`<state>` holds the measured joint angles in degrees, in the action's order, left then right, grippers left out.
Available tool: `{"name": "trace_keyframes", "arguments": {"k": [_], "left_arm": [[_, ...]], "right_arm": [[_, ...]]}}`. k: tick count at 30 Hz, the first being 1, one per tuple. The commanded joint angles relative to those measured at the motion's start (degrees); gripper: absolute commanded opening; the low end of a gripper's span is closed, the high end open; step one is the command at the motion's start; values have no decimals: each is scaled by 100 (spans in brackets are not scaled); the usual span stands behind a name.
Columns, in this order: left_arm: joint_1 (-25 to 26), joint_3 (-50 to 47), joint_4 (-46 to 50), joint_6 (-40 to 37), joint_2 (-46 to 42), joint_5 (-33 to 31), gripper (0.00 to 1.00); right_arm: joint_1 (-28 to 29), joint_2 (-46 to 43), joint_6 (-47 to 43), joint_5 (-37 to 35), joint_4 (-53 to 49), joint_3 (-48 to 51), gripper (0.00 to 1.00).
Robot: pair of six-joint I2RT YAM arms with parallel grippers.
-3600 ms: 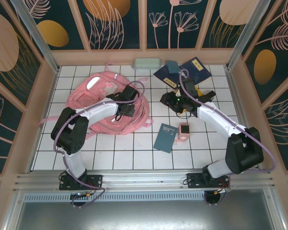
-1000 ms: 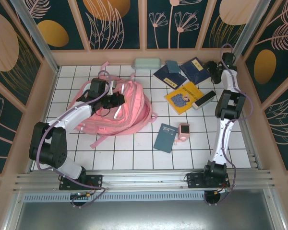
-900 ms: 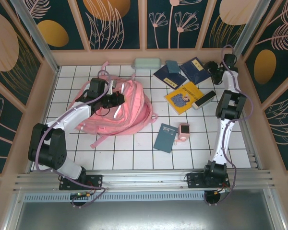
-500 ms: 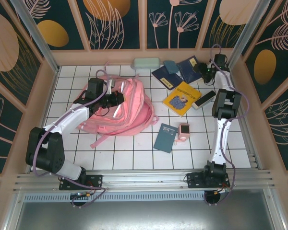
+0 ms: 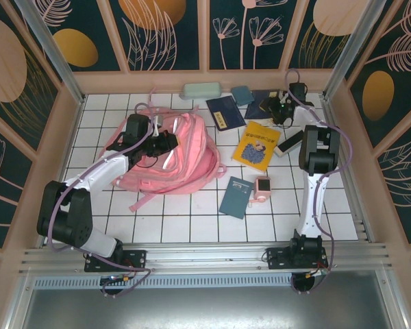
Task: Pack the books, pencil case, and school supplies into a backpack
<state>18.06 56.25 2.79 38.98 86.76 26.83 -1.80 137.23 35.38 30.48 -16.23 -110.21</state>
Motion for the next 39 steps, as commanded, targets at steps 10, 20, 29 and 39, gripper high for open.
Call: {"name": "trace_keyframes", "arguments": {"k": [10,20,29,39], "left_arm": [[23,66,-264,41,37,106,0],[23,308,299,-481,72,-651,0],[22,1040,1137,-635,834,-1010,48],[30,1680,1335,-725,770,-1555,64]], "right_arm": [[-68,674,400,259,264,-988,46],[-348,1554,576,795,13,-2330,0],[-426,654,453,914,49,-1505,0],[-402,-241,636,1542,689,-736,0]]}}
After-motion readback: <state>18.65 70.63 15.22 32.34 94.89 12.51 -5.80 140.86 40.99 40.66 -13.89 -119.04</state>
